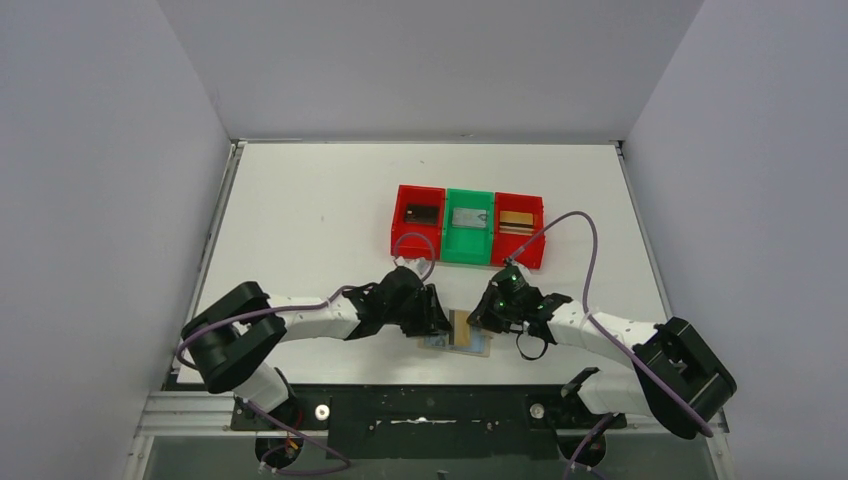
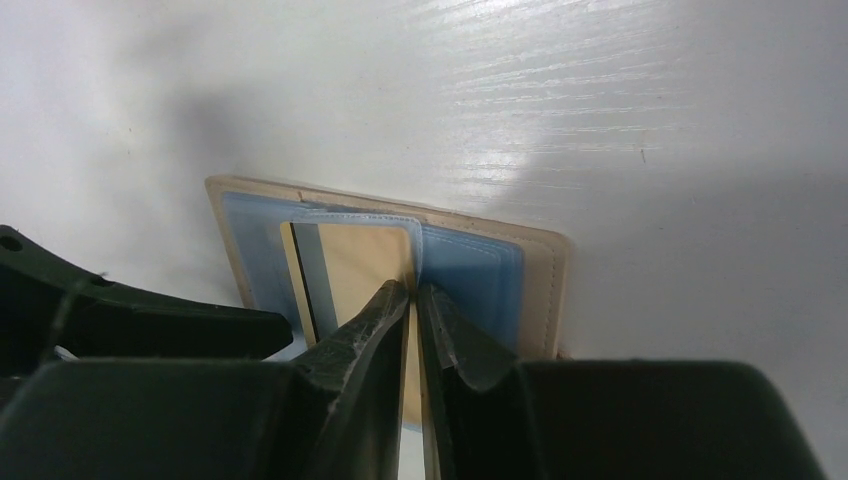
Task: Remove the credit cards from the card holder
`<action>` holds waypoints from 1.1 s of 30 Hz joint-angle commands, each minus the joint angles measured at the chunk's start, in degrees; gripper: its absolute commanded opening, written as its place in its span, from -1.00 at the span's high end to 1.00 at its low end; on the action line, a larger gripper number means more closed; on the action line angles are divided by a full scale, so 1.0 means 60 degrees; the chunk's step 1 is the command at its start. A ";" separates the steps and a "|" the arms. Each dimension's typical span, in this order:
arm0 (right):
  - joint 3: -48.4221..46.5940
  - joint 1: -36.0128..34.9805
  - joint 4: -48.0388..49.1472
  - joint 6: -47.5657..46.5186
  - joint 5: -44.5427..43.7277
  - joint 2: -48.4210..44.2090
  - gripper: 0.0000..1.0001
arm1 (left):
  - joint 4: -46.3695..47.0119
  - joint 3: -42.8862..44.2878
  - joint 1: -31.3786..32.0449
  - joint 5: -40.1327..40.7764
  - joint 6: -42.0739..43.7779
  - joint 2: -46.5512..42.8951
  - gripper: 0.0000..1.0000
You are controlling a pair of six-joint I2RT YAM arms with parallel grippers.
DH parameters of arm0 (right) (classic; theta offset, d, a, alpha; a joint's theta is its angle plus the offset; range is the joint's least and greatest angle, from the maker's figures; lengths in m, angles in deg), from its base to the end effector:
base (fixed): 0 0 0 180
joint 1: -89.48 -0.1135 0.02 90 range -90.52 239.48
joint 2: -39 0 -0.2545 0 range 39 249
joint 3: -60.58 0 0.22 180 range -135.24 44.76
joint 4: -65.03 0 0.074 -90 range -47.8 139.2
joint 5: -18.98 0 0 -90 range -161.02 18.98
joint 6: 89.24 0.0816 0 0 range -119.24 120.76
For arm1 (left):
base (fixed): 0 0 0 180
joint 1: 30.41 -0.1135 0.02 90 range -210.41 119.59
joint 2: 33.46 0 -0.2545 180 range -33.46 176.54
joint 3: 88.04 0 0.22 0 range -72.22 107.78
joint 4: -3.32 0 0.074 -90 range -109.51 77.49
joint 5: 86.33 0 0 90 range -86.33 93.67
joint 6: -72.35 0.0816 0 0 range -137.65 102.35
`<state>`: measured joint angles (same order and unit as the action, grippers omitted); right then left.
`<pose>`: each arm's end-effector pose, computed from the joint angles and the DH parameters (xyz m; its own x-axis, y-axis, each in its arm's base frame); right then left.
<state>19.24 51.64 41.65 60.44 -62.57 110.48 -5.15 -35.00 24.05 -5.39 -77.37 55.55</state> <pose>0.1675 0.1453 0.1200 -0.9039 0.3790 -0.1981 0.2070 0.7931 0.5729 0.1663 -0.2549 0.1305 -0.9556 -0.1294 -0.2648 0.0867 0.7353 -0.6722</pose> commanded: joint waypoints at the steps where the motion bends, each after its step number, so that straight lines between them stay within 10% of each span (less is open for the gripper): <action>1: 0.0246 0.0078 -0.0097 -0.0059 -0.0218 0.0008 0.75 | 0.1114 0.0324 0.0051 -0.0334 -0.0179 0.0313 0.16; 20: 0.0430 0.0118 -0.0096 0.0117 -0.0333 -0.0136 0.75 | 0.2442 0.0112 0.0064 -0.0706 -0.0600 0.0797 0.99; 33: 0.0507 0.0191 -0.0405 0.0249 -0.0660 -0.0458 0.74 | 0.1445 -0.0548 0.0006 -0.0020 -0.0334 -0.0038 1.00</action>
<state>21.03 52.34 42.61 61.97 -63.27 108.63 4.03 -37.74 24.24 -7.03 -81.02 58.45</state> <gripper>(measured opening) 0.130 0.009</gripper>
